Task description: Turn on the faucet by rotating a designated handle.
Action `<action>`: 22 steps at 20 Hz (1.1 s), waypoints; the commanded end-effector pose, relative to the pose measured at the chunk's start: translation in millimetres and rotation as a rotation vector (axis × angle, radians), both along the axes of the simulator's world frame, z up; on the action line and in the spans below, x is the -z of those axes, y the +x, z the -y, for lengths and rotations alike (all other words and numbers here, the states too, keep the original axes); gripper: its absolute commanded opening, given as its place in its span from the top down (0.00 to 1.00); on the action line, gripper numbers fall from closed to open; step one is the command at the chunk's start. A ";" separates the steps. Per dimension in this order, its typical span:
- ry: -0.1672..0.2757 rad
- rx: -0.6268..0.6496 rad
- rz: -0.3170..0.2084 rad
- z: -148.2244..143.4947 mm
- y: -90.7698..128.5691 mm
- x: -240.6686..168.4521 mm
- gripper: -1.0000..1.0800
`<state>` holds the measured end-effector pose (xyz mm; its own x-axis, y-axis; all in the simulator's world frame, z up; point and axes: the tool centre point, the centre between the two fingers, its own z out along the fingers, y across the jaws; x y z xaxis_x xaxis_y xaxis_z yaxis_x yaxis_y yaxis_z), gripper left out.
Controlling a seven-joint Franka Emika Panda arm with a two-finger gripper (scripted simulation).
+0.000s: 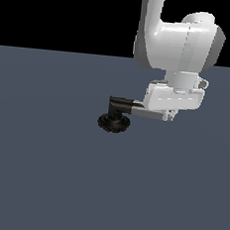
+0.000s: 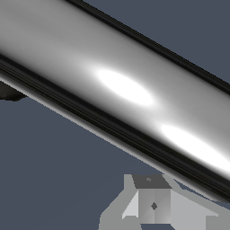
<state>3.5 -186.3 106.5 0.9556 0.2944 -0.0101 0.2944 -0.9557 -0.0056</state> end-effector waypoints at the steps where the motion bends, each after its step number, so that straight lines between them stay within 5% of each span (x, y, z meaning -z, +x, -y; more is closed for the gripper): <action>1: 0.001 -0.016 0.008 -5.0 13.5 -0.4 1.00; 22: -0.001 -0.009 0.010 23.1 67.1 -1.0 1.00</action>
